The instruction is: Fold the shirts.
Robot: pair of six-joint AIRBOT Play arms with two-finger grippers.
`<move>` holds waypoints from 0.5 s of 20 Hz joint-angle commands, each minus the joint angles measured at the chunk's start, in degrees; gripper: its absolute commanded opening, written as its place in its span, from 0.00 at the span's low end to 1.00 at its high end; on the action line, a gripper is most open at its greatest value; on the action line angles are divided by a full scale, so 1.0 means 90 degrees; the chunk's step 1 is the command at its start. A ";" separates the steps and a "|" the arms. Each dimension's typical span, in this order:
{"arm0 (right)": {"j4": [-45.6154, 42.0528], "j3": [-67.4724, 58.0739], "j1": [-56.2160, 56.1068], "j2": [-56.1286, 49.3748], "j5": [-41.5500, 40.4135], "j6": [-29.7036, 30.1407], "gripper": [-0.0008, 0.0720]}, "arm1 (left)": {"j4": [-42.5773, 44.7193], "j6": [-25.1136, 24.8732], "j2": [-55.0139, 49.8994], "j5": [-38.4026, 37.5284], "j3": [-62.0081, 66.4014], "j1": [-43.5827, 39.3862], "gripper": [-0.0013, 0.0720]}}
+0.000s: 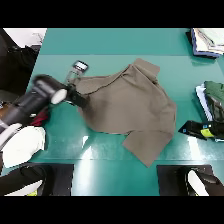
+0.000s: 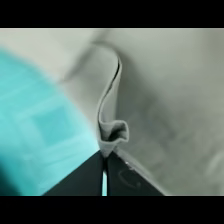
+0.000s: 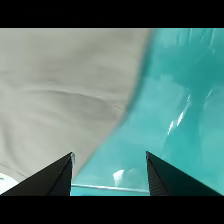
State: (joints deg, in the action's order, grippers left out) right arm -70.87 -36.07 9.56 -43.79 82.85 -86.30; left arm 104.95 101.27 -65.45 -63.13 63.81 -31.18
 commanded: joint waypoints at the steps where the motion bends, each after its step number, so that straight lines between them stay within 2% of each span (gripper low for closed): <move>1: 0.0787 0.0954 0.1081 -0.0158 -0.0325 0.0187 0.63 | -0.0066 0.0211 0.0755 -0.0192 0.0012 0.0520 0.06; 4: 0.1887 0.1508 0.1481 -0.0814 -0.0775 0.0928 0.61 | -0.0107 0.0423 0.0845 -0.0158 0.0010 0.0607 0.06; 8: 0.1960 0.1508 0.0933 -0.1596 -0.1579 0.0937 0.60 | -0.0199 0.0474 0.0845 -0.0165 0.0012 0.0605 0.06; 9: 0.1955 0.1428 0.0716 -0.1707 -0.1707 0.0937 0.53 | -0.0206 0.0568 0.0845 -0.0160 0.0012 0.0607 0.06; 10: 0.1938 0.1314 0.0495 -0.1787 -0.1831 0.0935 0.30 | -0.0204 0.0634 0.0845 -0.0143 0.0012 0.0607 0.06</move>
State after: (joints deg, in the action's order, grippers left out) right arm -54.87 -23.66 17.45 -56.51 71.61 -78.81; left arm 103.48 105.36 -58.17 -64.58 63.86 -25.98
